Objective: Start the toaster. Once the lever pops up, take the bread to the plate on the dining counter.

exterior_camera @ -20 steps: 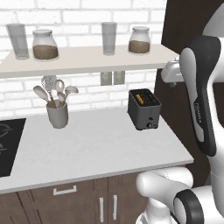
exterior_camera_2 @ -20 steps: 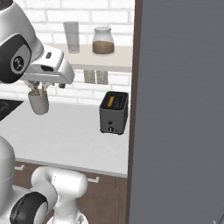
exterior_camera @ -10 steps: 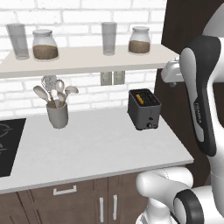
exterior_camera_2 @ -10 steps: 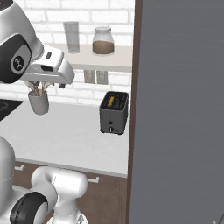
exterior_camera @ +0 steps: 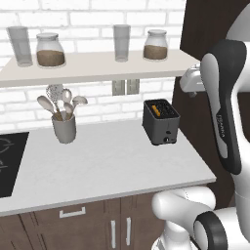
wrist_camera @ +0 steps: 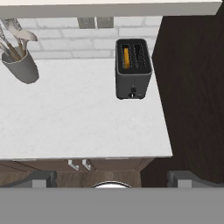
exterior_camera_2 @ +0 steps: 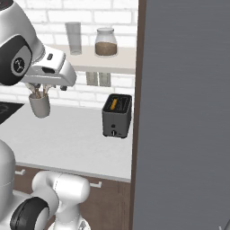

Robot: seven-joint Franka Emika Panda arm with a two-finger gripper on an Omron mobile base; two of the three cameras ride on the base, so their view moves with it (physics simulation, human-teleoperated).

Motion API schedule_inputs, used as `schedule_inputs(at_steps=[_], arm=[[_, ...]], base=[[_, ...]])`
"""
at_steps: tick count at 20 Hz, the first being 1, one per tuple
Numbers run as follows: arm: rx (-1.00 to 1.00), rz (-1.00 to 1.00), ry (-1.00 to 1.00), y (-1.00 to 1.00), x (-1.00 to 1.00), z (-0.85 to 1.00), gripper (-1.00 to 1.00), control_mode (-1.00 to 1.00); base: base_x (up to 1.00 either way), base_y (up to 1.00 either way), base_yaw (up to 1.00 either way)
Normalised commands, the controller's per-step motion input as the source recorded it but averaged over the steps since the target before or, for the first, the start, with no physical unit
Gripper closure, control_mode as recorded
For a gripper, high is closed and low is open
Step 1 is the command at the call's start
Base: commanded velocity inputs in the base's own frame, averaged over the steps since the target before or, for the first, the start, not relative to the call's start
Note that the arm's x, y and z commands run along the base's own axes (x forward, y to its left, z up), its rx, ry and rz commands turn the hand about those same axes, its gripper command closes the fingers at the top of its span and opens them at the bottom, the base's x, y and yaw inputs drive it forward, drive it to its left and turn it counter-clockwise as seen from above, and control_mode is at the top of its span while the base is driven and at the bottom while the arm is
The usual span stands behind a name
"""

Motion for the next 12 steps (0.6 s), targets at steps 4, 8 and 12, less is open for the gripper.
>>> schedule_inputs(at_steps=[4, 8, 12], arm=[[0.00, 0.00, 0.00, 0.00, 0.00, 0.00, -1.00, -1.00], [0.00, 0.00, 0.00, 0.00, 0.00, 0.00, -1.00, -1.00], [0.00, 0.00, 0.00, 0.00, 0.00, 0.00, -1.00, -1.00]], base=[[0.00, 0.00, 0.00], [0.00, 0.00, 0.00], [0.00, 0.00, 0.00]])
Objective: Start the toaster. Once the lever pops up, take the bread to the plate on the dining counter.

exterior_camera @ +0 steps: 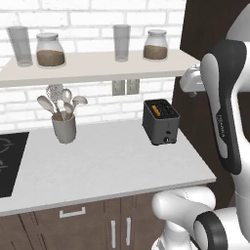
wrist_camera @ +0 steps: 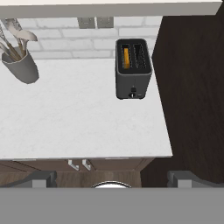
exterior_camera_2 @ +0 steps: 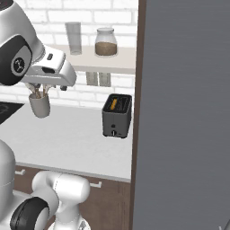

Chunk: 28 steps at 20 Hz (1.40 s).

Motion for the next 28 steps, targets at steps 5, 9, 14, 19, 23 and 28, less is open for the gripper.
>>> schedule_inputs(at_steps=[5, 9, 14, 19, 23, 28], arm=[[0.00, 0.00, 0.00, 0.00, 0.00, 0.00, -1.00, -1.00], [0.00, 0.00, 0.00, 0.00, 0.00, 0.00, -1.00, -1.00], [0.00, 0.00, 0.00, 0.00, 0.00, 0.00, -1.00, -1.00], [0.00, 0.00, 0.00, 0.00, 0.00, 0.00, -1.00, -1.00], [0.00, 0.00, 0.00, 0.00, 0.00, 0.00, -1.00, -1.00], [0.00, 0.00, 0.00, 0.00, 0.00, 0.00, -1.00, -1.00]], base=[[0.00, 0.00, 0.00], [0.00, 0.00, 0.00], [0.00, 0.00, 0.00], [0.00, 0.00, 0.00], [0.00, 0.00, 0.00], [0.00, 0.00, 0.00]])
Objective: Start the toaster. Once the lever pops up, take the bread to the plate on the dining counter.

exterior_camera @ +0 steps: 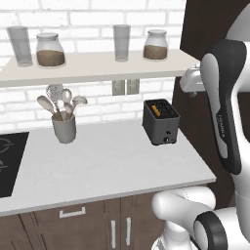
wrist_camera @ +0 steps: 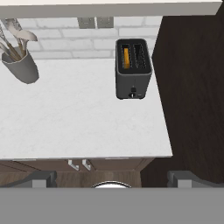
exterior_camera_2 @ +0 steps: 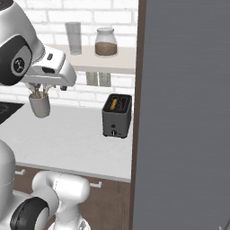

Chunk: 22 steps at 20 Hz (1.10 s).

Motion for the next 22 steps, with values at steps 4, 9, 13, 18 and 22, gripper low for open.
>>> schedule_inputs(at_steps=[4, 9, 13, 18, 22], arm=[[0.00, 0.00, 0.00, 0.00, 0.00, 0.00, -1.00, -1.00], [0.00, 0.00, 0.00, 0.00, 0.00, 0.00, -1.00, -1.00], [0.00, 0.00, 0.00, 0.00, 0.00, 0.00, -1.00, -1.00], [0.00, 0.00, 0.00, 0.00, 0.00, 0.00, -1.00, -1.00], [0.00, 0.00, 0.00, 0.00, 0.00, 0.00, -1.00, -1.00]], base=[[0.00, 0.00, 0.00], [0.00, 0.00, 0.00], [0.00, 0.00, 0.00], [0.00, 0.00, 0.00], [0.00, 0.00, 0.00]])
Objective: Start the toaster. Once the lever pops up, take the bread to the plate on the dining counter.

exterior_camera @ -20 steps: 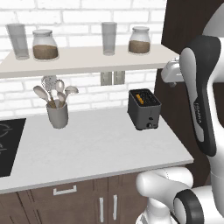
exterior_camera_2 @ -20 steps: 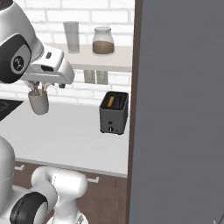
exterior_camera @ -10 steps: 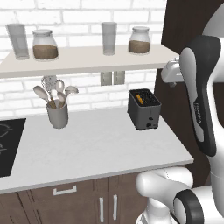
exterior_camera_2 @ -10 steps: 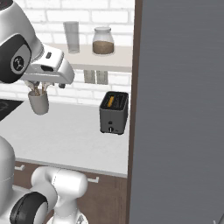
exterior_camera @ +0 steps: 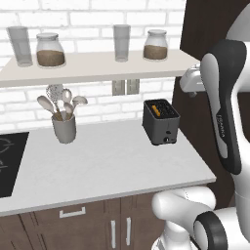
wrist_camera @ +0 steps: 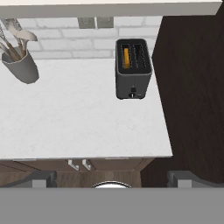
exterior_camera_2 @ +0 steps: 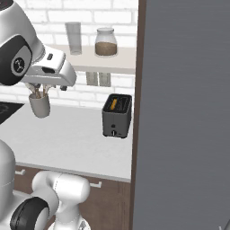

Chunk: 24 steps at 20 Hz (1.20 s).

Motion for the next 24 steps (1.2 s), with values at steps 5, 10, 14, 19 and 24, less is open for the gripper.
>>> schedule_inputs(at_steps=[5, 10, 14, 19, 24], arm=[[0.00, 0.00, 0.00, 0.00, 0.00, 0.00, -1.00, -1.00], [0.00, 0.00, 0.00, 0.00, 0.00, 0.00, -1.00, -1.00], [0.00, 0.00, 0.00, 0.00, 0.00, 0.00, -1.00, -1.00], [0.00, 0.00, 0.00, 0.00, 0.00, 0.00, -1.00, -1.00], [0.00, 0.00, 0.00, 0.00, 0.00, 0.00, -1.00, -1.00]], base=[[0.00, 0.00, 0.00], [0.00, 0.00, 0.00], [0.00, 0.00, 0.00], [0.00, 0.00, 0.00], [0.00, 0.00, 0.00]])
